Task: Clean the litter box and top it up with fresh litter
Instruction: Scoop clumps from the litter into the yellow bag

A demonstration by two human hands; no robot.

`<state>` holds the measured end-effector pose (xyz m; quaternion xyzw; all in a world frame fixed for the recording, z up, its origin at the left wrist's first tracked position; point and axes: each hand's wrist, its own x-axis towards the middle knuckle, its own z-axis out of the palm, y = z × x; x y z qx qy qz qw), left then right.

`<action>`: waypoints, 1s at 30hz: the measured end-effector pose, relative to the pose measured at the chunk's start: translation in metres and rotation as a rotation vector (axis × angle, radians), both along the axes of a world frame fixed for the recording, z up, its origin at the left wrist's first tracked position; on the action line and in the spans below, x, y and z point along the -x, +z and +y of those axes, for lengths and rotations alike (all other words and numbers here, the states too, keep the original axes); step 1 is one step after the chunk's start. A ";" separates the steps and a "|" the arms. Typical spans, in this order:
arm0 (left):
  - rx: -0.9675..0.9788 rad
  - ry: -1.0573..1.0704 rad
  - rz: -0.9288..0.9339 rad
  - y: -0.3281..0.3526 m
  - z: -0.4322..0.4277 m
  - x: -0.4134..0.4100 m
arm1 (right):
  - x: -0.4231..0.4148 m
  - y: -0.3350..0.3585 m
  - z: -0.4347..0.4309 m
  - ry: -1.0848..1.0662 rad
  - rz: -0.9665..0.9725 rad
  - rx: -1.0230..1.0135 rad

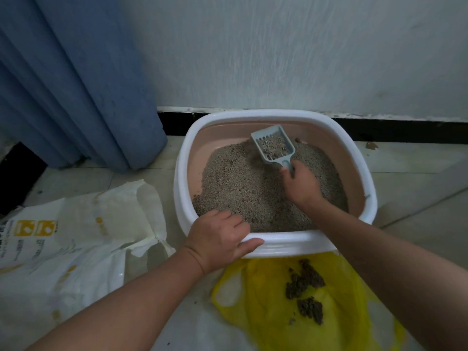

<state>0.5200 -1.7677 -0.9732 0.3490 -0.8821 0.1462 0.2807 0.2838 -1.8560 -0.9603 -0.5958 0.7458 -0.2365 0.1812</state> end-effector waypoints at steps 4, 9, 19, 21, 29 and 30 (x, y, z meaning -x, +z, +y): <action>-0.002 0.000 0.001 0.001 0.001 -0.001 | 0.009 0.000 0.006 0.028 0.048 -0.117; -0.008 0.000 -0.004 0.000 0.001 0.000 | 0.033 0.009 0.010 -0.111 0.103 -0.211; -0.008 -0.013 -0.011 -0.001 0.000 -0.001 | 0.064 0.028 -0.011 -0.240 0.203 -0.321; -0.005 -0.006 -0.011 -0.001 0.000 -0.001 | 0.065 0.035 -0.023 -0.260 0.215 -0.327; -0.018 -0.006 -0.011 -0.001 0.000 -0.001 | 0.040 0.040 -0.056 -0.246 0.151 -0.374; -0.018 -0.004 -0.011 -0.001 0.000 -0.001 | 0.034 0.037 -0.057 -0.238 0.143 -0.382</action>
